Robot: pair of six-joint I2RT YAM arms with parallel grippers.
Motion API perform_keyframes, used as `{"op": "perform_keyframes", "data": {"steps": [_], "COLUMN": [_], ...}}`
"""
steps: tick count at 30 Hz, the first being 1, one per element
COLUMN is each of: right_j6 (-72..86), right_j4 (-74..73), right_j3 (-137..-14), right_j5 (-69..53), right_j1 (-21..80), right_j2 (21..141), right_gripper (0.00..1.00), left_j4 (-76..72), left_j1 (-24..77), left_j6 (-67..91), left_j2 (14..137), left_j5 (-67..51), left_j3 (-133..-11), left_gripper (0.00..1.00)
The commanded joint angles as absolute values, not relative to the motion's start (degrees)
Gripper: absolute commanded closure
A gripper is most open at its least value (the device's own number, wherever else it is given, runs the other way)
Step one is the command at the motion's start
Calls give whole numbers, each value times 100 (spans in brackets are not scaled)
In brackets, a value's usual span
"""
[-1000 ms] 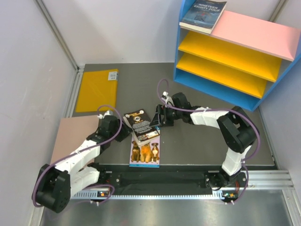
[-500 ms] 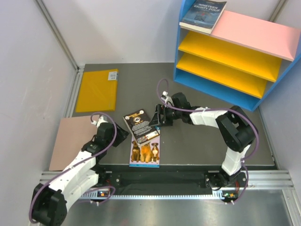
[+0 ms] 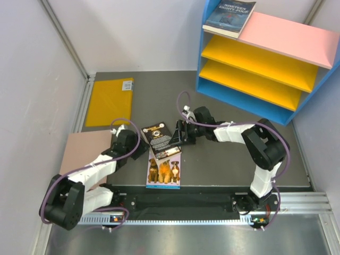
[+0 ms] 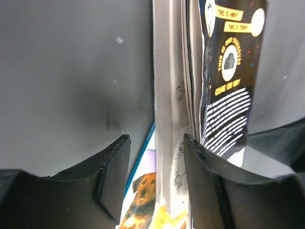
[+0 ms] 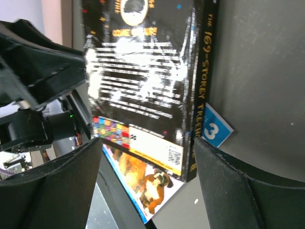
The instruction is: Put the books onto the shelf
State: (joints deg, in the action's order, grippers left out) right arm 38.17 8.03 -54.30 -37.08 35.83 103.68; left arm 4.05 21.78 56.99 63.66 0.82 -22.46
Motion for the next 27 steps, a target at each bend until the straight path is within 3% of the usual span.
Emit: {"op": "perform_keyframes", "data": {"steps": [1, 17, 22, 27], "right_j6": [3762, 3955, 4069, 4148], "right_j4": [905, 1028, 1116, 1239], "right_j3": [-5440, -5695, -5783, -5783], "right_j5": [-3718, -3814, -3770, -3841], "right_j1": [3621, 3876, 3885, 3946], "right_j2": [10547, 10714, 10898, 10995], "right_gripper": [23, 22, 23, 23], "left_j4": [-184, -826, -1159, -1739], "left_j1": [2162, 2153, 2162, 2162], "left_j6": [5616, 5563, 5590, 5485], "left_j2": [6381, 7417, 7594, 7603], "left_j5": [26, -544, -747, -948], "left_j3": [-2496, -2742, -2681, -2602], "left_gripper": [46, 46, 58, 81]}}
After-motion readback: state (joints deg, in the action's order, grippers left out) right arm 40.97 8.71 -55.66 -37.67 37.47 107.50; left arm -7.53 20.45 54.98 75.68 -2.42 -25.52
